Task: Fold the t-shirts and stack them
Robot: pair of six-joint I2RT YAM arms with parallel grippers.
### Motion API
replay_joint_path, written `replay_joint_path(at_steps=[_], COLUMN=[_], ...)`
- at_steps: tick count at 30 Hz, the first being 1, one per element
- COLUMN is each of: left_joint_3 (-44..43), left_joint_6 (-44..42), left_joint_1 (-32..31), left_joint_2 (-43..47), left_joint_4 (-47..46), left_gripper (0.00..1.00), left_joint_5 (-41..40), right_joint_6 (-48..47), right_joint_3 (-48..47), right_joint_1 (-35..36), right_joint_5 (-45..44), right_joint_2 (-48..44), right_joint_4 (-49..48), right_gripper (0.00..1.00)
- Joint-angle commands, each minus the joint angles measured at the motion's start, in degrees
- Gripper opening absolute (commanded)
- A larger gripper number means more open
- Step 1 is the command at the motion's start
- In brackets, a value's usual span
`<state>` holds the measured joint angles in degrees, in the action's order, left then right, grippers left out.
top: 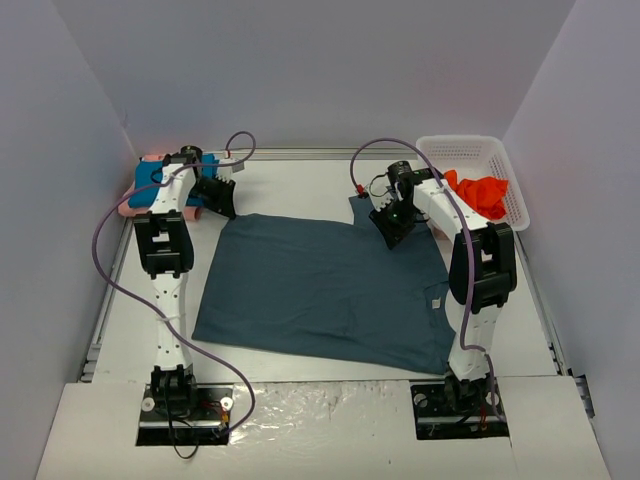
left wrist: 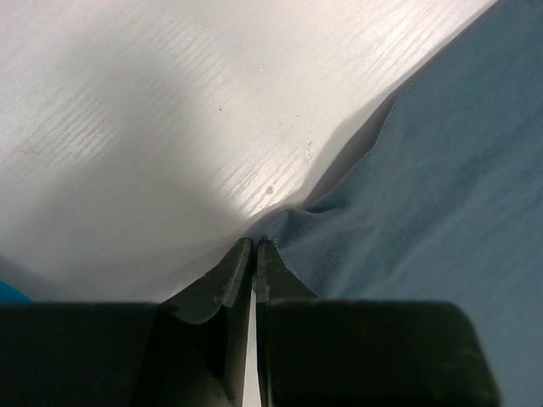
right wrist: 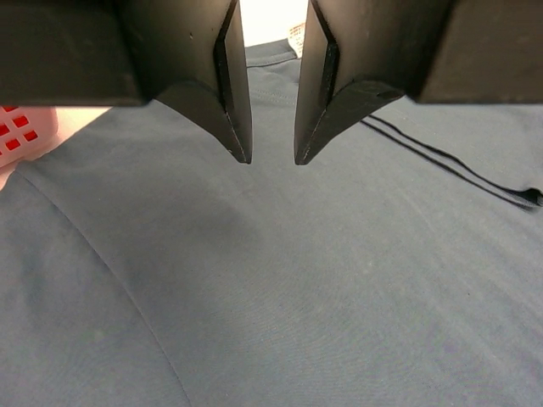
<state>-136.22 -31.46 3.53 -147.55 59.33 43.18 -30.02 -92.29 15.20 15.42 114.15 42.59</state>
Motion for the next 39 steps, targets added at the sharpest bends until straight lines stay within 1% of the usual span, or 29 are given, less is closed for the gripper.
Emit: replay_joint_path(at_steps=[1, 3, 6, 8, 9, 11, 13, 15, 16, 17, 19, 21, 22, 29, 32, 34, 38, 39], left_joint_3=[2.01, 2.45, 4.37, 6.4, 7.54, 10.62, 13.42, 14.84, 15.63, 17.38, 19.32, 21.69, 22.22, 28.63, 30.66, 32.42, 34.27, 34.27], left_joint_6=[-2.37, -2.38, -1.76, -0.62, 0.43, 1.31, 2.45, 3.16, 3.25, 3.25, 3.25, 2.99, 3.07, 1.76, 1.93, 2.28, 2.55, 2.46], left_joint_1=[-1.33, -1.42, -1.51, -1.51, -1.51, -1.42, -1.42, -1.42, -1.33, -1.16, -1.07, -0.46, -0.28, 0.51, 0.51, 0.6, 0.6, 0.6], left_joint_2=[1.2, 1.91, 5.5, 7.96, 10.67, 13.32, 17.27, 20.26, 21.24, 22.03, 24.32, 25.72, 26.08, 30.47, 32.49, 33.46, 35.39, 35.57], left_joint_4=[4.47, 4.74, 3.96, 0.89, -0.43, -2.99, -5.0, -5.36, -5.97, -6.16, -7.3, -7.56, -7.3, -5.46, -5.89, -5.98, -6.24, -6.07], left_gripper=[0.02, 0.02, 0.02, 0.02, 0.02, 0.02, 0.02, 0.02, 0.02, 0.02, 0.02, 0.02, 0.02, 0.02, 0.02, 0.02, 0.02, 0.02], left_joint_5=[-4.24, -4.15, -5.38, -8.1, -9.15, -11.7, -13.64, -16.1, -16.98, -17.51, -19.61, -20.41, -20.59, -20.33, -20.15, -19.1, -17.69, -17.52], right_joint_6=[-0.3, -0.04, 0.75, 1.45, 1.89, 2.68, 4.26, 4.88, 5.67, 6.11, 7.07, 7.61, 8.39, 12.08, 14.97, 16.48, 19.82, 20.96], right_joint_3=[0.45, 0.1, -1.3, -2.54, -4.54, -6.84, -11.21, -14.13, -17.62, -19.57, -25.01, -28.63, -31.95, -44.97, -48.5, -48.86, -51.05, -51.58], right_joint_1=[-0.26, -0.52, -1.49, -2.63, -2.98, -4.03, -4.65, -5.53, -5.71, -6.06, -6.06, -6.15, -6.15, -6.24, -6.15, -6.24, -5.97, -5.97], right_joint_5=[-1.09, -1.36, -2.67, -3.03, -3.03, -3.99, -5.39, -5.4, -5.23, -4.7, -4.96, -5.22, -5.66, -4.87, -5.31, -4.08, -4.52, -4.78], right_joint_2=[0.2, 0.37, 0.37, 0.29, 0.72, 1.42, 3.44, 5.81, 6.78, 8.96, 11.26, 14.6, 15.66, 26.12, 29.2, 30.25, 32.01, 32.28], right_joint_4=[1.71, 1.53, 0.57, -0.57, -0.66, -0.93, -1.19, -1.37, -1.37, -1.37, -1.28, -1.19, -1.28, -2.77, -6.88, -9.09, -14.1, -14.81], right_gripper=[0.23, 0.21, 0.2, 0.2, 0.2, 0.19, 0.21, 0.19, 0.21, 0.27, 0.29, 0.34, 0.36, 0.4, 0.42, 0.45, 0.49, 0.52])
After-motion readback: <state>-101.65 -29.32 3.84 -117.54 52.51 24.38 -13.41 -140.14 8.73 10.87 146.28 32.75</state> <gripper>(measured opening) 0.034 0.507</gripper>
